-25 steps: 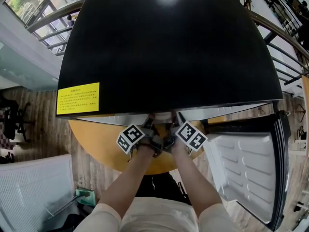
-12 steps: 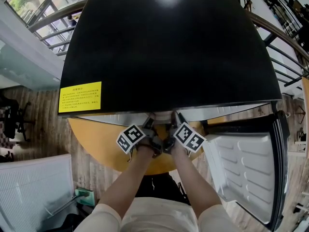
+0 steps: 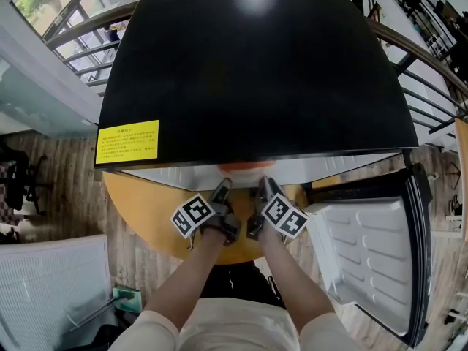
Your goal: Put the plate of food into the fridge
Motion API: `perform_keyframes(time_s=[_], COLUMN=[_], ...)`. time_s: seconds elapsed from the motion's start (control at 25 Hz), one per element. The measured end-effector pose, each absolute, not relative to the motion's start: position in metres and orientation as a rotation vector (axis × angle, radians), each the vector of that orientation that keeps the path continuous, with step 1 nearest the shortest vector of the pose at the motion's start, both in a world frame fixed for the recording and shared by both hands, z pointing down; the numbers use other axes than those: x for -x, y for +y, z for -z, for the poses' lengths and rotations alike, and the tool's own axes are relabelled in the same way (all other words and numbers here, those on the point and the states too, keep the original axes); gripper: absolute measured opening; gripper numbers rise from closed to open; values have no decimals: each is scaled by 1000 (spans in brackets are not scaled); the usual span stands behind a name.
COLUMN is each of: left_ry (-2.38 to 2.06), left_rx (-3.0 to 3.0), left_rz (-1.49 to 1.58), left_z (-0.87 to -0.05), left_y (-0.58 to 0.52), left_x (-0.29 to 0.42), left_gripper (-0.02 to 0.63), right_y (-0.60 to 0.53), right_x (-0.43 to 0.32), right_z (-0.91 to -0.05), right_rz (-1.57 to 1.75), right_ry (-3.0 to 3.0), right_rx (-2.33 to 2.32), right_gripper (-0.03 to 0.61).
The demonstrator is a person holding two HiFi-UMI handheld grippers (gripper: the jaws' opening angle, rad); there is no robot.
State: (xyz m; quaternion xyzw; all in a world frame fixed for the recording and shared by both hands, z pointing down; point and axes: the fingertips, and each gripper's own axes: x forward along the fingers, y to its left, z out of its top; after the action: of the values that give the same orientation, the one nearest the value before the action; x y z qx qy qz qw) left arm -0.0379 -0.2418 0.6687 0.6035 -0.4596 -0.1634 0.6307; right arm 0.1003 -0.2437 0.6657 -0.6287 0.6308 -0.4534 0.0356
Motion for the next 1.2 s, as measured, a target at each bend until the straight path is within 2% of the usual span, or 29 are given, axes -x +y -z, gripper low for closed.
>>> perform_keyframes(time_s=[0.4,0.84,1.2], left_ry=[-983,-1066,-1091], left_rx=[-1641,-2030,-2259], left_rz=[169,-107,-313], left_z=[-636,-571,-530], left_y=[-197,-155,-113], left_x=[37,42,42], left_gripper=[104,28,24], right_y=[-210,-158,-115], right_x=[-84,-45,-34], right_z=[-638,-582,-549], right_rz=[1397,1179,1056], right_ry=[2042,2462,2635], right_rx=[1848,1798,1763], right_gripper=[97,41,26])
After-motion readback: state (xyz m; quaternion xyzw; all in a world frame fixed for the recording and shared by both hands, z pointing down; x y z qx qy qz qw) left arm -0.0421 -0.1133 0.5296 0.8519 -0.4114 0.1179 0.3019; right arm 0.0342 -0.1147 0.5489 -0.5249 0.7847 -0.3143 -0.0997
